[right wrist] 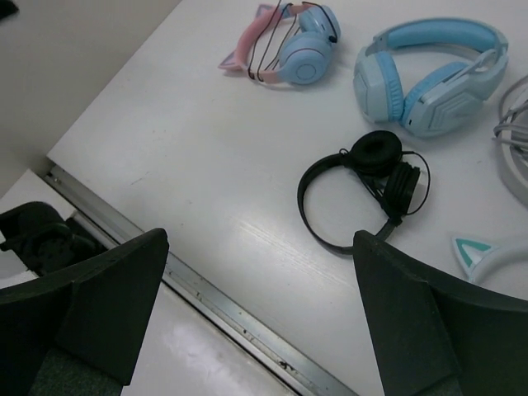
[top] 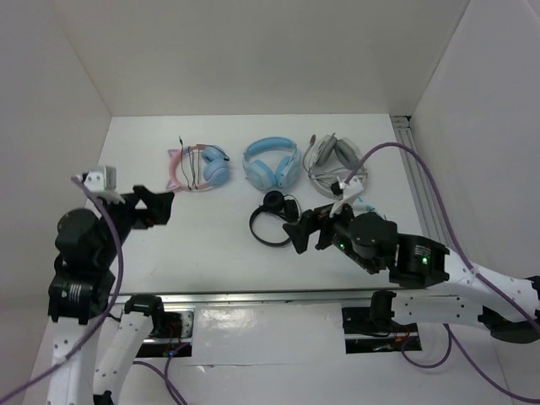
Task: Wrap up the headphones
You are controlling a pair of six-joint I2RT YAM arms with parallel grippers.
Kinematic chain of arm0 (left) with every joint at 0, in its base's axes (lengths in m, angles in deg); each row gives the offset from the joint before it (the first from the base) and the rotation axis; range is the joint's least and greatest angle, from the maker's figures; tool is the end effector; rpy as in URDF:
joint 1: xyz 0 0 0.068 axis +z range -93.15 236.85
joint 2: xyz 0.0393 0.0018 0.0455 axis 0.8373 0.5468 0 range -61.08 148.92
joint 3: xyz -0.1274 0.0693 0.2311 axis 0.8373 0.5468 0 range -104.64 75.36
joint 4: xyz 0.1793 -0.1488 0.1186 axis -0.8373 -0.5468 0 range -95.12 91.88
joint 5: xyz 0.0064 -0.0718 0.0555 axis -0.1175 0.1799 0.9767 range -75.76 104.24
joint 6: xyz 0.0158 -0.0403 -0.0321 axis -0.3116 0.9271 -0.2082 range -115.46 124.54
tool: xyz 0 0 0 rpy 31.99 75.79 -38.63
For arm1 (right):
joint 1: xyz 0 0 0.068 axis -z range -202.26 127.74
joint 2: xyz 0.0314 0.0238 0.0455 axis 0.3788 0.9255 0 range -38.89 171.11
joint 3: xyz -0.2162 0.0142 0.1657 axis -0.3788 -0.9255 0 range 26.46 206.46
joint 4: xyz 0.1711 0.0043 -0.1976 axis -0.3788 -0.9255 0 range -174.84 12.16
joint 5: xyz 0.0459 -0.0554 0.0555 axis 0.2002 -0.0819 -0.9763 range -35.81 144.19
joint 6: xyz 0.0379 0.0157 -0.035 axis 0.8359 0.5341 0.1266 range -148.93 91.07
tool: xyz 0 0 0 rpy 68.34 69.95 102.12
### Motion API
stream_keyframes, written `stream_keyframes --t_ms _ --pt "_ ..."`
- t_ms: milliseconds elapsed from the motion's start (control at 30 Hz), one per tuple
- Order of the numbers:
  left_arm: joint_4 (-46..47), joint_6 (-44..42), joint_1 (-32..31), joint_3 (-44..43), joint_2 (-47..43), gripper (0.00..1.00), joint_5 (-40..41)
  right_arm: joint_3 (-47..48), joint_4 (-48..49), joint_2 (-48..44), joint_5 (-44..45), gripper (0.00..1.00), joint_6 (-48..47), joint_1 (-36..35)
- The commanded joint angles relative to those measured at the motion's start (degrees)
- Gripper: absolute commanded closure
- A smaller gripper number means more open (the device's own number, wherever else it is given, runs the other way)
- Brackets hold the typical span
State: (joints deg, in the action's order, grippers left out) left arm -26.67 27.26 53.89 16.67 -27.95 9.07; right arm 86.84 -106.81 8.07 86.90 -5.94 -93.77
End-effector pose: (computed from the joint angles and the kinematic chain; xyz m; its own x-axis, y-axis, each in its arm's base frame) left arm 0.1031 -0.0086 0.4120 -0.1026 -0.3798 -0.9194 0.1104 0.9142 -0.3900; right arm 0.0703 0.1498 0.3938 -0.3254 0.0629 -0.9435 -0.5494 0.7995 0.2428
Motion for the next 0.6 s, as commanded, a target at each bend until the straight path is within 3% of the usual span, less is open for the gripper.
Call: stream_keyframes --t_ms 0,100,200,567 --pt "-11.1 1.5 -0.7 5.3 -8.8 0.0 -4.5 -0.3 -5.3 -6.5 0.1 0.0 2.5 -0.5" --pt "-14.9 2.2 -2.0 3.2 -12.6 0.0 -7.9 -0.3 -8.8 -11.1 2.7 0.0 2.0 -0.5" --pt "-20.5 2.2 -2.0 -0.2 -13.6 0.0 -6.4 0.8 -11.1 -14.2 4.0 0.0 2.0 -0.5" --pt "-21.6 1.5 -1.4 5.1 -18.5 0.0 -7.2 2.6 -15.7 -16.6 5.3 0.0 2.6 -0.5"
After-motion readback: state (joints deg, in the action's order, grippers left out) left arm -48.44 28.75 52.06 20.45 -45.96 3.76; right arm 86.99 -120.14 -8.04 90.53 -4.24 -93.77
